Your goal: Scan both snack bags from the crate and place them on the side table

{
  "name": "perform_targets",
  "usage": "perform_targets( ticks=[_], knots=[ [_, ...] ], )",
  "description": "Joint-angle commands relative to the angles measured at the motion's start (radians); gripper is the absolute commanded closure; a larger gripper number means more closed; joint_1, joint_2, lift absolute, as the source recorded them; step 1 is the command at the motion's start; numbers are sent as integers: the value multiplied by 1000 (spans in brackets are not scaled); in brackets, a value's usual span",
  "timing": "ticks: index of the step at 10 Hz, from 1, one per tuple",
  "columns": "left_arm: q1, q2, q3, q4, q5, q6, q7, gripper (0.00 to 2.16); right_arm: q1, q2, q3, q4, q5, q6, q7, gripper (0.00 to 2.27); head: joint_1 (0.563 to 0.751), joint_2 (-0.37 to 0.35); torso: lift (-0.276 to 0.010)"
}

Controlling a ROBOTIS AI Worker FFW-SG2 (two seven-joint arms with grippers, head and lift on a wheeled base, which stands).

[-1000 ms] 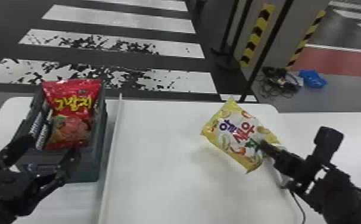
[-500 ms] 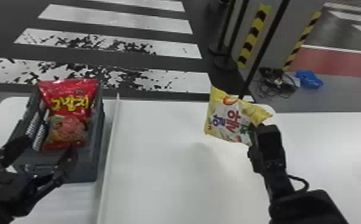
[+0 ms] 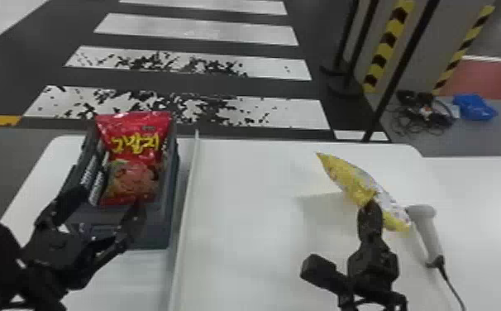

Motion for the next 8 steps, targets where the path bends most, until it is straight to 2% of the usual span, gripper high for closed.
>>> perform_targets(
  ticks=[1,3,4,5,6,7,8],
  knots=[
    [0,0,-2,0,0,0,0,76,-6,-13,43,53,75,60,-15,2253,695,-118,-95],
    [-1,-2,-4,0,0,0,0,76,26,-53,95,31,72,42,-4,2213,695,-124,-95],
    [-1,-2,-4,0,0,0,0,76,56,-55,104,-15,46,-23,2,1862,695,-115,-95],
    [-1,-2,-4,0,-2,0,0,76,90,-58,102,-86,-45,-115,7,1251,695,-91,-95],
    [-1,-2,-4,0,-2,0,-2,76,122,-64,104,-173,-131,-139,22,340,695,-51,-95],
    [-1,-2,-4,0,-2,0,-2,76,135,-64,112,-239,-154,-60,64,16,695,-35,-95],
    [-1,-2,-4,0,-2,0,-3,76,136,-64,116,-277,-163,8,119,16,695,-10,-95]
  ],
)
